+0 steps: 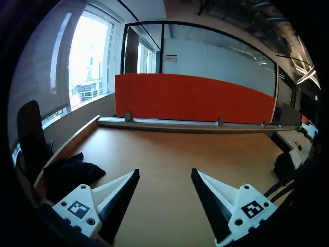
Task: Fold towel
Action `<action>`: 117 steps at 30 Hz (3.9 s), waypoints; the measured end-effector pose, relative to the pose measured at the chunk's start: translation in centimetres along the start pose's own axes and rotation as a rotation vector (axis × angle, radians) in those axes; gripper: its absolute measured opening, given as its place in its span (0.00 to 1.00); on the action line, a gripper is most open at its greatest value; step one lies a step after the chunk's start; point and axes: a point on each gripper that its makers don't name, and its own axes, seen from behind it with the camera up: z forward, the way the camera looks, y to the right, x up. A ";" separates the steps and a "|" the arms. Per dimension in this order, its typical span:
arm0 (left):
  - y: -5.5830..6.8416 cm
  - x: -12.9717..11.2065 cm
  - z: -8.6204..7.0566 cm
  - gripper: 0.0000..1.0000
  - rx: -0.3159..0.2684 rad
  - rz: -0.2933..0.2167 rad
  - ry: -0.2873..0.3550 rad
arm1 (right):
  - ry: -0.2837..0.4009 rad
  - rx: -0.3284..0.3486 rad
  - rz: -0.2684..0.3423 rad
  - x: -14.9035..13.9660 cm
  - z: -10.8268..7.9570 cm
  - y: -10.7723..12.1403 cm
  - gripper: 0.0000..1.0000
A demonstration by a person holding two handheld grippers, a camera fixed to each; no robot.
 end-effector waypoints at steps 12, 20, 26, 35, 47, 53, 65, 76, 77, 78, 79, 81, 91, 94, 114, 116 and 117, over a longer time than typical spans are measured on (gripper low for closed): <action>-0.5 4.7 -0.3 0.93 0.005 -0.007 0.136 | 0.036 0.071 -0.025 2.1 0.3 -5.2 0.89; -0.4 6.5 -0.7 0.93 0.004 -0.013 0.191 | 0.044 0.094 -0.012 2.0 0.7 -8.1 0.89; -0.6 6.7 -1.0 0.93 0.003 -0.015 0.211 | 0.043 0.088 -0.025 2.1 0.6 -8.7 0.89; -0.3 6.1 -0.9 0.93 -0.014 0.001 0.242 | 0.053 0.059 -0.026 2.5 -0.3 -9.2 0.89; -1.7 2.8 -0.1 0.93 0.015 0.030 0.294 | 0.057 0.021 -0.027 2.1 -1.3 -10.0 0.98; -2.0 0.8 0.0 0.93 -0.001 0.044 0.328 | 0.078 0.019 -0.018 1.7 -1.7 -10.7 0.99; -2.8 -3.2 0.7 0.93 -0.013 0.061 0.358 | 0.076 0.035 -0.036 -1.0 -1.2 -12.7 0.99; -3.4 -6.1 1.7 0.93 0.000 0.047 0.377 | 0.080 0.043 -0.049 -1.7 -0.8 -13.4 0.99; -3.5 -6.4 1.8 0.93 0.001 0.043 0.377 | 0.080 0.042 -0.049 -1.8 -0.7 -13.4 0.99; -3.6 -6.6 1.9 0.93 0.002 0.040 0.378 | 0.080 0.043 -0.050 -1.9 -0.7 -13.4 0.99; -3.6 -6.8 2.0 0.93 0.002 0.037 0.379 | 0.079 0.044 -0.050 -2.1 -0.6 -13.5 0.99; -3.8 -7.2 2.2 0.93 0.002 0.031 0.380 | 0.077 0.046 -0.051 -2.5 -0.4 -13.5 0.99; -3.9 -8.3 2.5 0.93 0.009 0.030 0.396 | 0.054 0.059 -0.061 -4.7 0.2 -13.9 1.00; -3.9 -8.4 2.5 0.93 0.011 0.031 0.398 | 0.052 0.062 -0.058 -4.9 0.4 -13.9 0.99; -3.9 -9.4 3.1 0.93 0.014 0.053 0.383 | 0.048 0.052 -0.044 -5.7 0.3 -12.8 0.99; -4.0 -9.4 3.2 0.93 0.014 0.053 0.382 | 0.049 0.054 -0.043 -5.7 0.3 -12.8 0.99; -4.0 -9.4 3.2 0.93 0.014 0.054 0.382 | 0.049 0.055 -0.043 -5.7 0.2 -12.8 0.99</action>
